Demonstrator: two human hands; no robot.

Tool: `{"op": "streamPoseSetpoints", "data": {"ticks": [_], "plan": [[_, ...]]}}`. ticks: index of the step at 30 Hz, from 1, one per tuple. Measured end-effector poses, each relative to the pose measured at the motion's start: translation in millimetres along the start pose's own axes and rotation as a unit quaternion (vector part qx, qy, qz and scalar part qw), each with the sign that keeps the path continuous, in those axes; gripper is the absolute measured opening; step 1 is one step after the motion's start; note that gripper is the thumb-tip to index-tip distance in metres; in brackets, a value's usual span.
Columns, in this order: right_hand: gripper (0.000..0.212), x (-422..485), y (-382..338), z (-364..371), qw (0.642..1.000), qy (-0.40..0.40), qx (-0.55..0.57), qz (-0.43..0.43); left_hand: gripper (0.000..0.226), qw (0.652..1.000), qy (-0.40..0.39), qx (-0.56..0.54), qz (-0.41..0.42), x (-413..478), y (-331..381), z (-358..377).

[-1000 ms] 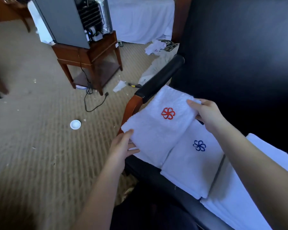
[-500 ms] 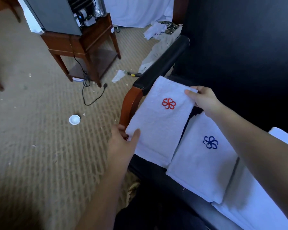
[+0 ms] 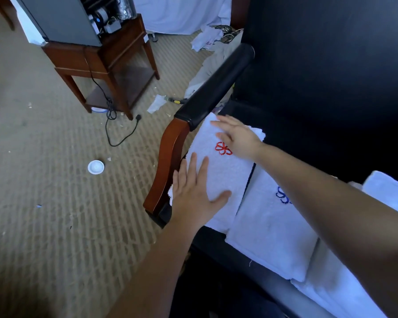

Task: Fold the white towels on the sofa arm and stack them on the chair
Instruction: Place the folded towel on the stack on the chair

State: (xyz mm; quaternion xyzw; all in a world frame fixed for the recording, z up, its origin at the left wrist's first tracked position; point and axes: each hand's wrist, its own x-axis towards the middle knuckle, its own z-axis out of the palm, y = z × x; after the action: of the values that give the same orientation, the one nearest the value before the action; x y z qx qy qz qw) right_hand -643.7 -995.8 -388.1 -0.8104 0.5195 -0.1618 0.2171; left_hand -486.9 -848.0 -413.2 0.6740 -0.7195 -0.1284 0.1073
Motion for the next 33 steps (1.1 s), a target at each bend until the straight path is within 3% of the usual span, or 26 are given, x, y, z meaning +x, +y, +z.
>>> {"op": "streamPoseSetpoints", "data": {"ticks": [10,15,19,26,33], "plan": [[0.041,3.9,20.2,23.0,0.999,0.027,0.038,0.003,0.101,0.999,0.046,-0.003,0.007,6.3,0.2,21.7],[0.042,-1.0,-1.8,5.6,0.999,-0.006,0.031,0.026,0.102,0.999,-0.031,0.001,0.006,3.1,-0.8,3.0],[0.034,-28.5,-25.6,-24.2,0.977,0.086,0.177,0.080,0.089,0.996,-0.082,-0.018,0.023,-10.8,-2.2,-30.3],[0.027,-108.8,-83.8,-72.4,0.986,0.125,0.093,0.060,0.038,0.992,0.050,-0.059,0.101,-76.6,2.6,-92.9],[0.026,-217.7,-163.1,-85.0,0.988,0.148,0.032,0.044,0.039,0.994,0.014,-0.054,0.099,-169.0,14.8,-159.8]]}}
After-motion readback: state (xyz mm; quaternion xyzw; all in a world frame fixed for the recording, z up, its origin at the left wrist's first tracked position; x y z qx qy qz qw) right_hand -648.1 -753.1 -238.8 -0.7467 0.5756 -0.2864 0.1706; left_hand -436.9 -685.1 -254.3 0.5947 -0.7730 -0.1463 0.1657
